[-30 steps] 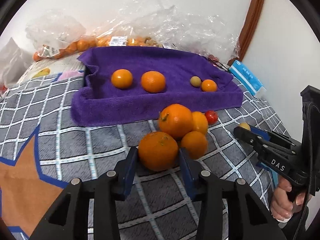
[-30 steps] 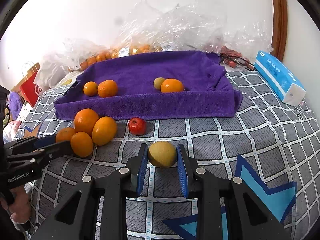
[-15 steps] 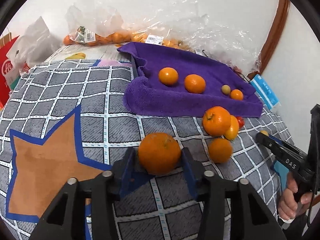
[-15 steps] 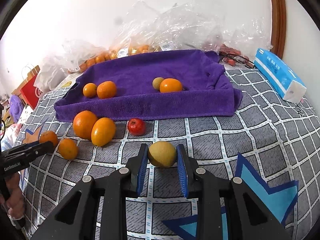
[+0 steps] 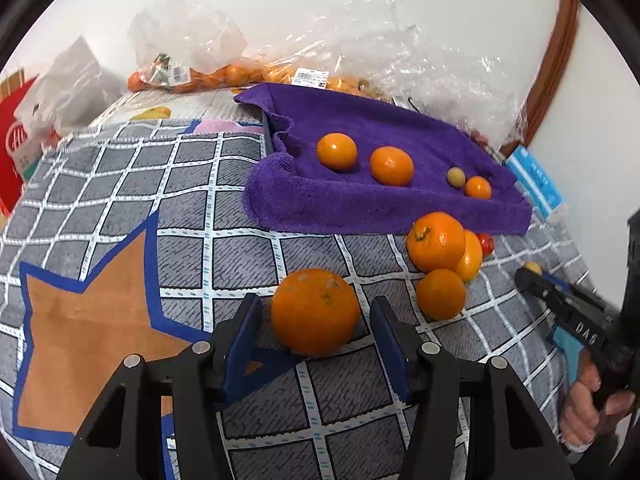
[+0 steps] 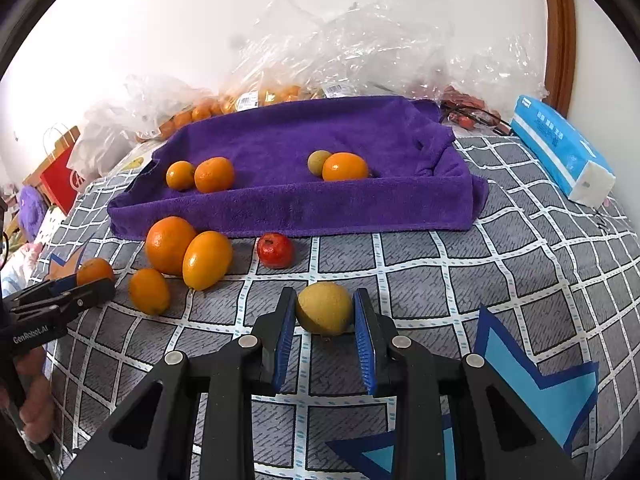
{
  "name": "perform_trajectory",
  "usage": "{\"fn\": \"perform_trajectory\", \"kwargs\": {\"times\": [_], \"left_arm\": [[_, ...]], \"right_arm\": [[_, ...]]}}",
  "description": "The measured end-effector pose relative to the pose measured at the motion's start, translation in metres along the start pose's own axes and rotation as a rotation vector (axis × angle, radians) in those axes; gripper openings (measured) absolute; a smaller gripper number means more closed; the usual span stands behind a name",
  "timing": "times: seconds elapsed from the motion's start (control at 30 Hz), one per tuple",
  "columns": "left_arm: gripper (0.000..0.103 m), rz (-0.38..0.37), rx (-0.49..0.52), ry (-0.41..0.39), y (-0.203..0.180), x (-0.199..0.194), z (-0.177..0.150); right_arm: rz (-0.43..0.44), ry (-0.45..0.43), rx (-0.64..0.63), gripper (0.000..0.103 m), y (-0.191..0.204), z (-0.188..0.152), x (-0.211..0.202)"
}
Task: Organize fruits
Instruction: 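Lift the lemon and orange and carry both toward the purple towel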
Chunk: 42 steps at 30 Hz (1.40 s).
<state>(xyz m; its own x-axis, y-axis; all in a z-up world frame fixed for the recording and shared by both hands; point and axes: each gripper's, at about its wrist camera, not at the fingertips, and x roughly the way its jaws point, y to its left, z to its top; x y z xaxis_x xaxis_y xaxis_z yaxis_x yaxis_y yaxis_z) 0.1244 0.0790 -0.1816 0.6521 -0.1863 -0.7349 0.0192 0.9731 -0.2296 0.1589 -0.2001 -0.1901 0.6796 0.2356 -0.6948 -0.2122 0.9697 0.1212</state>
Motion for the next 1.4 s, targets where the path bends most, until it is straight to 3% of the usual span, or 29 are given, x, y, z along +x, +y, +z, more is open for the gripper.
{"fn": "perform_trajectory", "kwargs": {"times": [0.13,0.27,0.43,1.1,1.23,1.4], "left_arm": [[0.040,-0.020,-0.051,-0.016,0.009,-0.003,-0.002],[0.039,-0.094,-0.067,-0.030,0.013,-0.007,-0.003],[0.040,-0.096,-0.037,-0.042,0.006,-0.010,-0.005],[0.039,-0.104,-0.085,-0.057,0.013,-0.017,-0.007],[0.039,-0.115,-0.104,-0.015,0.012,-0.017,-0.004],[0.039,-0.111,-0.087,-0.046,0.006,-0.036,0.005]], "right_arm": [[0.015,-0.022,0.010,0.029,-0.002,-0.001,-0.004],[0.015,-0.029,0.019,0.029,-0.003,-0.001,-0.006],[0.015,-0.042,0.011,0.029,-0.001,-0.001,-0.008],[-0.001,-0.069,0.060,0.029,-0.007,-0.002,-0.014],[0.029,-0.037,0.096,0.029,-0.007,-0.003,-0.013],[0.040,-0.057,0.140,0.029,-0.006,0.002,-0.024]]}}
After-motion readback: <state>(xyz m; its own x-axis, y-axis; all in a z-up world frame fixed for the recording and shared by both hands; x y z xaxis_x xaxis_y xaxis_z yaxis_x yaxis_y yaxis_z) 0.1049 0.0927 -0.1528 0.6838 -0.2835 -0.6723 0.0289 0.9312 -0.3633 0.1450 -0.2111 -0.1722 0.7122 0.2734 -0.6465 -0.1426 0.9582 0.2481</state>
